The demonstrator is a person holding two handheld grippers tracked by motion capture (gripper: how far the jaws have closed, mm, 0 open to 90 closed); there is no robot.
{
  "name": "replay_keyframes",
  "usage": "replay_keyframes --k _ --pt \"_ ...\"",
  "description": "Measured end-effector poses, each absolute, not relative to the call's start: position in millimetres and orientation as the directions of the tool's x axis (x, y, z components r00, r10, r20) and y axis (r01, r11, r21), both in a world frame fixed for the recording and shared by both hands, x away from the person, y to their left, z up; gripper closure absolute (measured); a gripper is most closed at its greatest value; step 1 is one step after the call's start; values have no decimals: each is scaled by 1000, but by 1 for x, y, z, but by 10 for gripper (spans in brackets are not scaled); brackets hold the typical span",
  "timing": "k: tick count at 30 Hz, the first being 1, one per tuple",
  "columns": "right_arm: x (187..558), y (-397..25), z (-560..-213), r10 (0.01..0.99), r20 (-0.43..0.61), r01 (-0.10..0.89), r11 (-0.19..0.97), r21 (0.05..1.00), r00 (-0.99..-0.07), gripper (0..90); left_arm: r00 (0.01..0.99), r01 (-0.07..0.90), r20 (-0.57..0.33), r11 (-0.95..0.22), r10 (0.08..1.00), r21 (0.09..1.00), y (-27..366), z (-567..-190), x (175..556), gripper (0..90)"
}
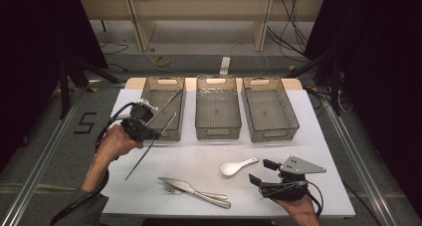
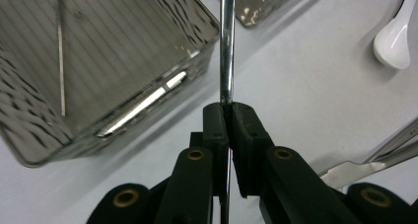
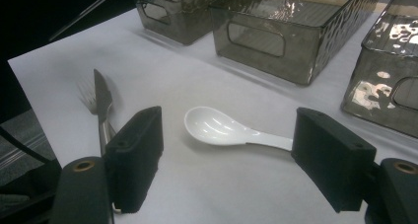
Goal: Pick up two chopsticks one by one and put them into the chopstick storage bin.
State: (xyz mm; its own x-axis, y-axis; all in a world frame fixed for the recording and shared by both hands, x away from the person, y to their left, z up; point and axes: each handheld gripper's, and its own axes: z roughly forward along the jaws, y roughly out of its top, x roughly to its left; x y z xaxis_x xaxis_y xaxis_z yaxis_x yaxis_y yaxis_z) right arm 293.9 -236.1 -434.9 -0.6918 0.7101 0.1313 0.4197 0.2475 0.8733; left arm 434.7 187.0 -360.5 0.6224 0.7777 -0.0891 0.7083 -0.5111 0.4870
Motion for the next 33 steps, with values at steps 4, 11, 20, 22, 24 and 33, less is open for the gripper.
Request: replay_keyframes --k 4,11,20,22,24,33 --pt "294 -236 -434 710 132 421 247 873 -692 286 603 708 -70 -493 794 505 193 -342 450 849" --pt "294 -237 -434 711 131 419 246 874 -691 286 553 701 -14 -456 833 548 198 -317 475 849" --pt "294 -237 -434 711 133 419 244 874 -691 285 519 696 1 -423 855 580 203 -303 506 849" --pt "294 -237 -434 711 135 421 243 874 -690 285 517 690 11 -425 856 586 204 -301 512 848" --pt "294 -237 -435 710 134 420 244 874 -691 285 505 687 17 -414 863 598 206 -298 517 848" --pt "294 -237 -434 705 140 421 241 874 -695 285 471 683 34 -389 881 618 202 -307 542 848"
